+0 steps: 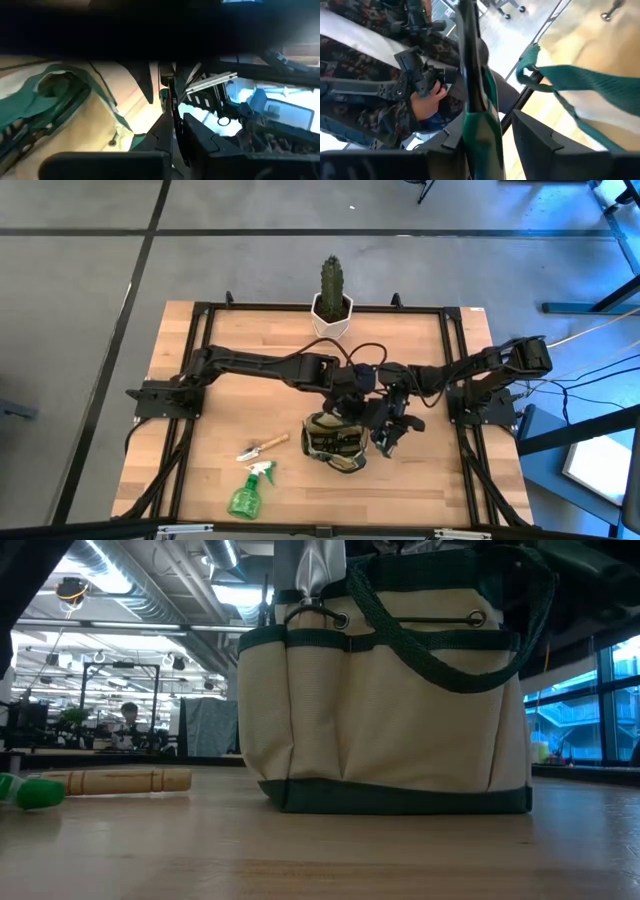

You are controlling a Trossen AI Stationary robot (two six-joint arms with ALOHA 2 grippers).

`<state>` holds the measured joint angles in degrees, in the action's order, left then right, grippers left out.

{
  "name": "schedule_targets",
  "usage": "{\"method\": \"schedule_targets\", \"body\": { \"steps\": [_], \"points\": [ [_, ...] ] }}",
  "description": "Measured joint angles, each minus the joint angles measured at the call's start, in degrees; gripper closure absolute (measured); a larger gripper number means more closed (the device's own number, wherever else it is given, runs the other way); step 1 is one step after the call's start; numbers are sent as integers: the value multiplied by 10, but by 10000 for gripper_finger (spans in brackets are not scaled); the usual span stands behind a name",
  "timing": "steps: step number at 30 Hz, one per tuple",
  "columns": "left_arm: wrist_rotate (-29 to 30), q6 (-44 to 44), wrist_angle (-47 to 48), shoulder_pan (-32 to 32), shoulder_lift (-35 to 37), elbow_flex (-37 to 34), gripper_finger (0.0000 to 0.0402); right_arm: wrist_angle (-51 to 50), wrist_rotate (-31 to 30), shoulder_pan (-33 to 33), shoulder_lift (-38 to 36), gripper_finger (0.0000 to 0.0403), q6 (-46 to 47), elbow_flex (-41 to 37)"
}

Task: Pick & Place Garden tools in Gardening bag
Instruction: Put the green fruit pruner into the green gardening bag

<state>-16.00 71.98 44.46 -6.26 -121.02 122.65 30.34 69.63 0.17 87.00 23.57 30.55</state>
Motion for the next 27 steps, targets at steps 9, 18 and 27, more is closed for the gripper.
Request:
{"method": "schedule_targets", "body": {
  "steps": [9, 18, 27],
  "points": [
    [26, 46, 19, -2, 12, 0, 388, -20, -24, 17, 0, 239, 0, 0],
    [42, 49, 83, -5, 14, 44, 388, -26, -32, 29, 0, 189, 17, 0],
    [41, 55, 98, -5, 15, 49, 389, -30, -58, 34, -5, 110, 13, -1]
  ]
}}
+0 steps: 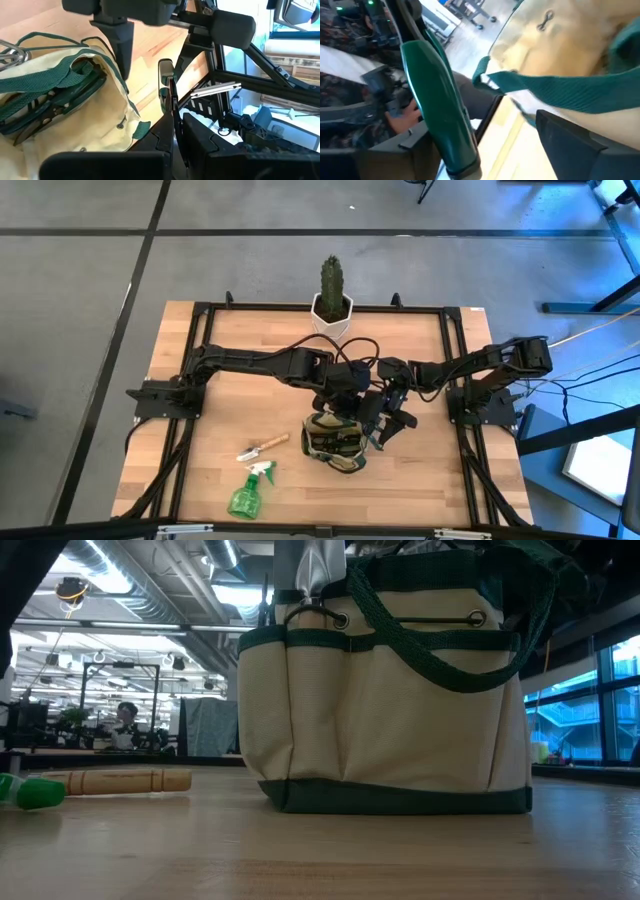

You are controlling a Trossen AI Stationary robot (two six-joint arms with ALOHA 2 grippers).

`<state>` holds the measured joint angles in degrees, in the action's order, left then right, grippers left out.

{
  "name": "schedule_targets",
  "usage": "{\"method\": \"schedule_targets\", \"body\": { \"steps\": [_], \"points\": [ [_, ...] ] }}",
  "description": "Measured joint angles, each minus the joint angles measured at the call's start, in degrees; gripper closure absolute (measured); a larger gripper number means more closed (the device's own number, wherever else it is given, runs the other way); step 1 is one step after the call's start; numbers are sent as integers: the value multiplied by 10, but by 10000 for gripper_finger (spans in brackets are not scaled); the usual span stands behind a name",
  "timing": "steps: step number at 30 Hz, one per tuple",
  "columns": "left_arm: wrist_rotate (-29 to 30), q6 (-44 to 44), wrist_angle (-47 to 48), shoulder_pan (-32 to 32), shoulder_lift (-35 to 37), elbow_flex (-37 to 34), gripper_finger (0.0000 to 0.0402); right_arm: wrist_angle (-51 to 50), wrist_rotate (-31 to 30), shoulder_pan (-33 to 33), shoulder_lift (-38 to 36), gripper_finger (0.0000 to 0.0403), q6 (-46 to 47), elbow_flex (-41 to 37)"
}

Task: Pick & Place Garden tools in Gardening bag
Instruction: Put the green fruit pruner into the green gardening bag

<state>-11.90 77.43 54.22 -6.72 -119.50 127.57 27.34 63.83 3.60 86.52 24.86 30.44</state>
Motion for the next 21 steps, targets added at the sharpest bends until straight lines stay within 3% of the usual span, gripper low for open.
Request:
{"method": "schedule_targets", "body": {
  "steps": [8, 21],
  "points": [
    [-1, 5, -2, -2, 13, 2, 389, -5, -24, 22, -59, 79, -5, -1],
    [-4, -9, -2, -4, 21, 2, 402, -38, -10, 62, -117, 68, -17, 0]
  ]
}}
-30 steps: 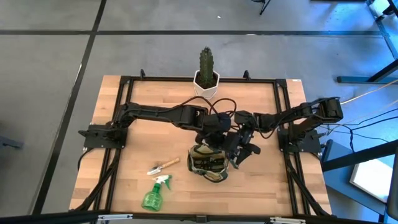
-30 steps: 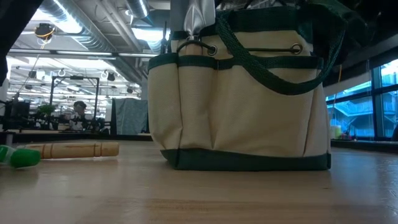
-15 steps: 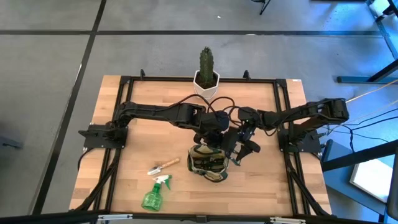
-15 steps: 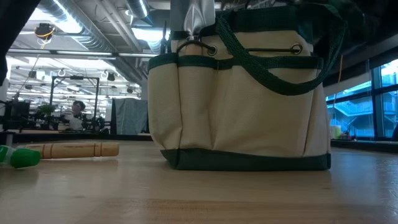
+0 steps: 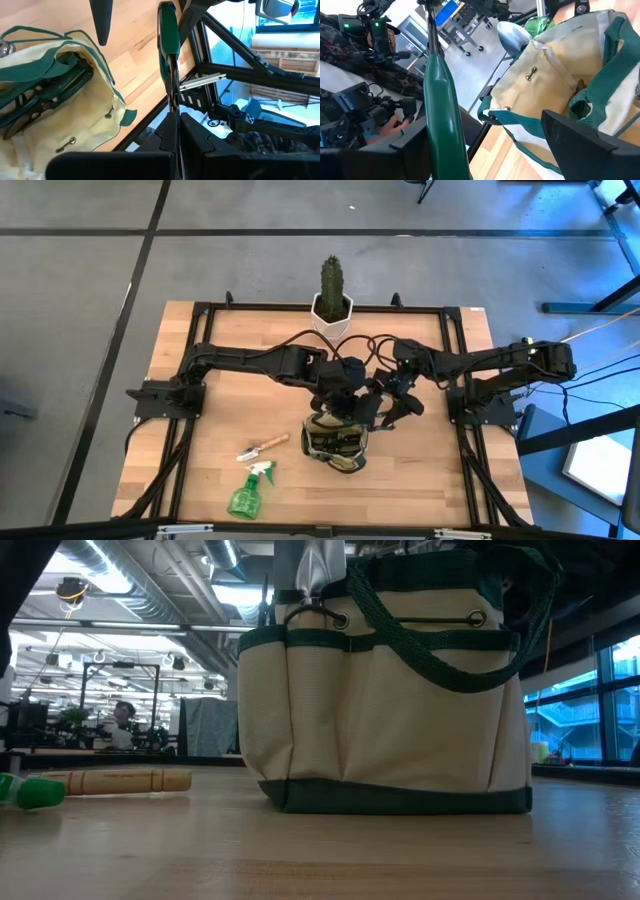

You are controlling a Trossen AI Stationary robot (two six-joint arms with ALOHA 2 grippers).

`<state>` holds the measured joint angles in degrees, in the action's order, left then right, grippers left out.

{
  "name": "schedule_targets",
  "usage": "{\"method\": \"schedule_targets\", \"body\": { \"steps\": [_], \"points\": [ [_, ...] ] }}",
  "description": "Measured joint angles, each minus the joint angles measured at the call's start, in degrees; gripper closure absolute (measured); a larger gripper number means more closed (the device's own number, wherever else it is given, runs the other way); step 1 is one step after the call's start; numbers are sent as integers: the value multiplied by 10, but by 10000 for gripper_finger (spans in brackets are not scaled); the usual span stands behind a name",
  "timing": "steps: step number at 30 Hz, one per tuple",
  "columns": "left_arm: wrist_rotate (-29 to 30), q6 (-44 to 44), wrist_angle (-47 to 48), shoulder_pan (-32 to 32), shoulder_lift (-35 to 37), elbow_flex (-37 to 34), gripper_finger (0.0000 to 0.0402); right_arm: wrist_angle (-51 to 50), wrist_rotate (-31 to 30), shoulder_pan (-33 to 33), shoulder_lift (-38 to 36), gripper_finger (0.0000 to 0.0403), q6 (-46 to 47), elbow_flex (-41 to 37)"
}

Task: Pick & Place Garden tools in Gardening bag
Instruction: Put the green fruit pruner into the green gardening bag

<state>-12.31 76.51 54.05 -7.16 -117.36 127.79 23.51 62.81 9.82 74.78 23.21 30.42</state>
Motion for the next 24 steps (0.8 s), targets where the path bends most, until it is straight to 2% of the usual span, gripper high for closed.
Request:
{"method": "schedule_targets", "body": {
  "steps": [4, 8, 17, 24],
  "points": [
    [3, -3, 1, 0, 0, 0, 401, -12, 3, -6, 0, 68, -12, 0],
    [4, -7, 7, 0, -1, -1, 401, -10, 41, -14, 0, 75, -18, 0],
    [7, -13, 5, 6, -1, -1, 401, -10, 34, -17, 0, 152, -4, 0],
    [6, -14, 5, 9, -1, -1, 401, -10, 34, -17, 0, 171, 17, 0]
  ]
}}
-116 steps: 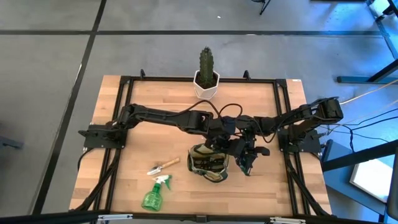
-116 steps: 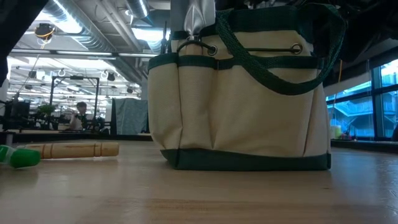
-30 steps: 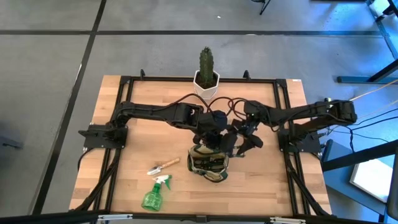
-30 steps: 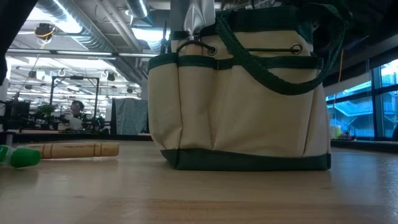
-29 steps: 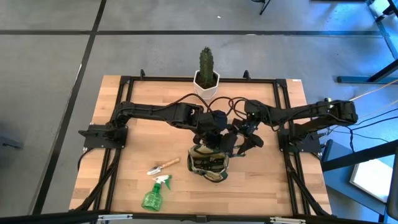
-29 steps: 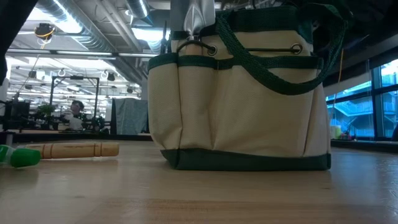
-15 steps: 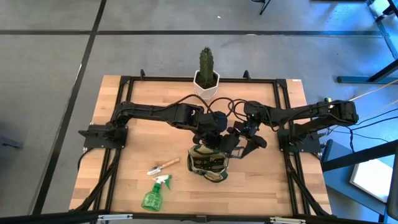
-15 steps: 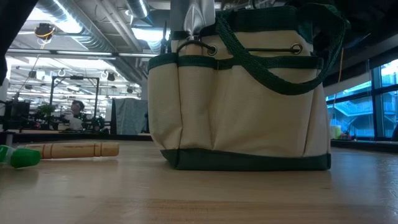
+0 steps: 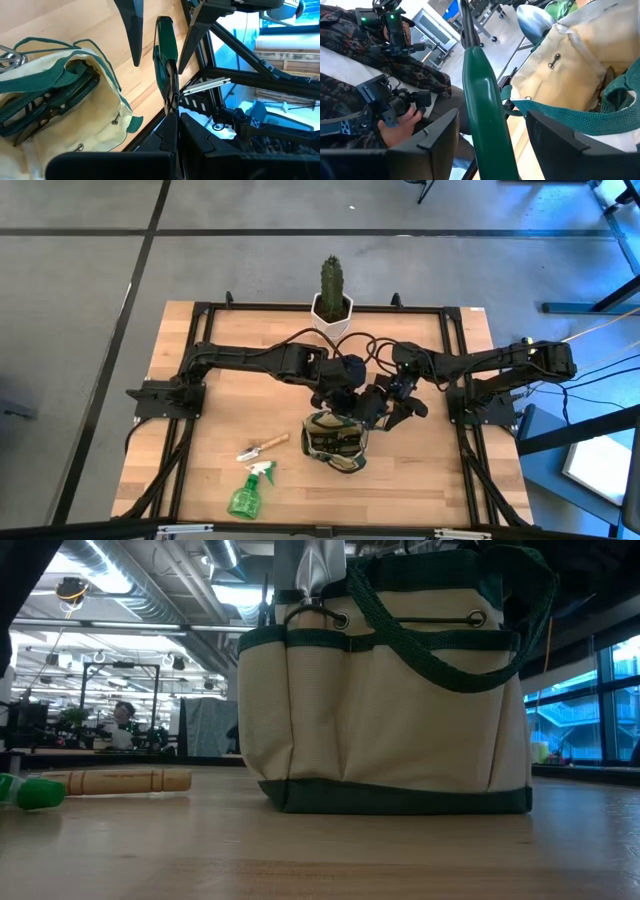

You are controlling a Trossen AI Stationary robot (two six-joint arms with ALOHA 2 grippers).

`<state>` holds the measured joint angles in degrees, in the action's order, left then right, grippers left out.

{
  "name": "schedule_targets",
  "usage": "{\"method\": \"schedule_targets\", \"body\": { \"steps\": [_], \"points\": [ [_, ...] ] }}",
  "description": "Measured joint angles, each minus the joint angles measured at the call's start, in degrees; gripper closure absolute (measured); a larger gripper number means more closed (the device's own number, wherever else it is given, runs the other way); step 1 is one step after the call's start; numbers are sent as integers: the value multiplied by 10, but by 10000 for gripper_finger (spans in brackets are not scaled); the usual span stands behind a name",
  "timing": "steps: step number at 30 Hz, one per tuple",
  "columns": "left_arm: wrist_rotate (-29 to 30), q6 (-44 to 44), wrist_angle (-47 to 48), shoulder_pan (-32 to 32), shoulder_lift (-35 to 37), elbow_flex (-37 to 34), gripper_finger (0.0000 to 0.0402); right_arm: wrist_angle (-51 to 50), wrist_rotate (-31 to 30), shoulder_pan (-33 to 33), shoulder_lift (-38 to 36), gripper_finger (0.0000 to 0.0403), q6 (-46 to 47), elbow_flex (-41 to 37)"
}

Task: Pick & Place Garden tools in Gardening bag
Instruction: Put the green fruit pruner into the green gardening bag

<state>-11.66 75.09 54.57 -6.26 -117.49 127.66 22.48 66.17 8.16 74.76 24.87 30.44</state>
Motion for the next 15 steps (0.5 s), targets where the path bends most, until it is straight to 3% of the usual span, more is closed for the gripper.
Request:
{"method": "schedule_targets", "body": {
  "steps": [15],
  "points": [
    [-4, -2, 1, 0, -1, -1, 400, 0, 0, 0, 0, 188, -15, 0]
  ]
}}
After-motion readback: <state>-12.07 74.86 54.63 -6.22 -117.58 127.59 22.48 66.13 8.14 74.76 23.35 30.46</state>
